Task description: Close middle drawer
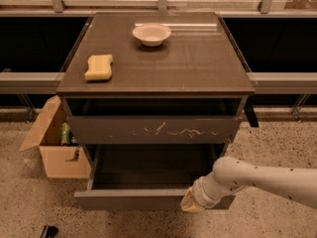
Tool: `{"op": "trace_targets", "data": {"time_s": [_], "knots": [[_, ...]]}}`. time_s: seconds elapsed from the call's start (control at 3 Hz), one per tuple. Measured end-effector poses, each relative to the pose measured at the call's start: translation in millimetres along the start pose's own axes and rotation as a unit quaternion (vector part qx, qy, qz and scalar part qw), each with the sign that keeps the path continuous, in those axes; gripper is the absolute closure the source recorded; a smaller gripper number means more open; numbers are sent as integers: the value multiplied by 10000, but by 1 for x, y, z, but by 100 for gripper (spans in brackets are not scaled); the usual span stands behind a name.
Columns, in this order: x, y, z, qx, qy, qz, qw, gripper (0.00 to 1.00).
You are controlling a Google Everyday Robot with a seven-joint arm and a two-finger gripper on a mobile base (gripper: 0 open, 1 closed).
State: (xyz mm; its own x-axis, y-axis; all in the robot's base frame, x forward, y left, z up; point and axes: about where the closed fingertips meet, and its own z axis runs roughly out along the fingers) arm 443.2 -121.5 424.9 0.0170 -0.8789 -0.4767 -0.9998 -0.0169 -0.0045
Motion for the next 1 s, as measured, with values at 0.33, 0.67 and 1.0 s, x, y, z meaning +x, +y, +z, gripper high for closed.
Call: {"op": "trace_targets", "data": {"time_s": [0.33, 0.67, 1.0], "knots": [[2, -3, 3, 22, 10, 5, 10000, 63], [9, -20, 13, 100, 133, 46, 9999, 39], [10, -21, 14, 110, 146, 53, 9998, 15]]}}
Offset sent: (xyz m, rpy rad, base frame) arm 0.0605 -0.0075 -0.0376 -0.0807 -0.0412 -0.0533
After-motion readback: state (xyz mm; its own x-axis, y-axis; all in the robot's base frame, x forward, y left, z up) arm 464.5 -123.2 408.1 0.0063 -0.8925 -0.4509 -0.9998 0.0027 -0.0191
